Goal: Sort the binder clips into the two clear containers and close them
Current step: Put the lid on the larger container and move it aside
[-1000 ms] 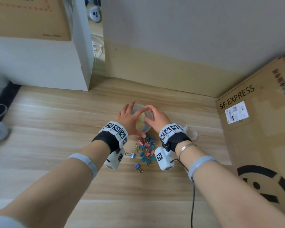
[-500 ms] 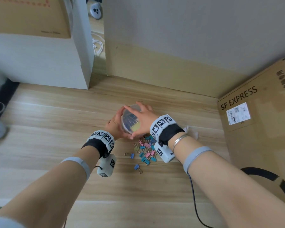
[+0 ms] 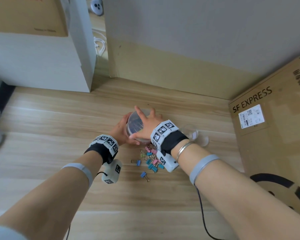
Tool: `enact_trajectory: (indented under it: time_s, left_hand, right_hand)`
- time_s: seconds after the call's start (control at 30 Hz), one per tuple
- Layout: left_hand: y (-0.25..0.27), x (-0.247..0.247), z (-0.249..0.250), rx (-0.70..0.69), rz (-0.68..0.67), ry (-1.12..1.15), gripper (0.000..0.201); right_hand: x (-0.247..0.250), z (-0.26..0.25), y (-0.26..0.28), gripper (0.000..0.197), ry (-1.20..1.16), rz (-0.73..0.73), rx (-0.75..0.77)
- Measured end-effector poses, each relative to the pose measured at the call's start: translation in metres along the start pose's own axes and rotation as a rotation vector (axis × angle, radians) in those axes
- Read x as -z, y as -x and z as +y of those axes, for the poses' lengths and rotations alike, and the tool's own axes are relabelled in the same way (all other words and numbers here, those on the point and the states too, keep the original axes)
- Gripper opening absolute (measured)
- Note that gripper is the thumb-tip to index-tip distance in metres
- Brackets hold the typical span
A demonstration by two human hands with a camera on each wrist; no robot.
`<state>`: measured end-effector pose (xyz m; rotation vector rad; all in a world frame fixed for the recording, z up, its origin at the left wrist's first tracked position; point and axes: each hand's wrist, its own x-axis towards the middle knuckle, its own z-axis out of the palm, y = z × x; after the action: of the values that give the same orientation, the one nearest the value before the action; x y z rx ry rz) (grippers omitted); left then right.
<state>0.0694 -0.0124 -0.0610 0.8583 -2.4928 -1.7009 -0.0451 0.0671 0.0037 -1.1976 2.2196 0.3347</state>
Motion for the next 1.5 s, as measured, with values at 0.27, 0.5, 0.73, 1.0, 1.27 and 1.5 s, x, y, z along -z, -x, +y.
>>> enact_trajectory:
  time_s: [0.27, 0.5, 0.73, 1.0, 1.27, 1.5]
  left_hand:
    - [-0.004, -0.007, -0.004, -0.023, 0.081, 0.009, 0.119]
    - [-0.008, -0.005, -0.006, 0.001, 0.023, -0.012, 0.123]
    - [-0.014, -0.004, 0.004, 0.084, 0.118, 0.105, 0.114]
    - [-0.061, 0.022, 0.024, 0.069, 0.205, 0.337, 0.086]
    - [-0.100, 0.046, 0.018, 0.090, 0.259, 0.348, 0.088]
    - [-0.114, 0.049, 0.009, 0.098, 0.257, 0.352, 0.090]
  right_hand:
    - [-0.003, 0.004, 0.001, 0.105, 0.073, 0.110, 0.090]
    - [-0.011, 0.012, 0.005, 0.104, -0.124, 0.136, 0.077]
    - [-0.017, 0.043, -0.003, 0.085, -0.691, 0.245, -0.038]
    - [0.012, 0.059, -0.036, 0.062, -0.885, 0.375, -0.104]
    - [0.036, 0.050, -0.079, 0.060, -0.911, 0.321, -0.047]
    - [0.033, 0.046, -0.100, 0.060, -0.972, 0.329, -0.063]
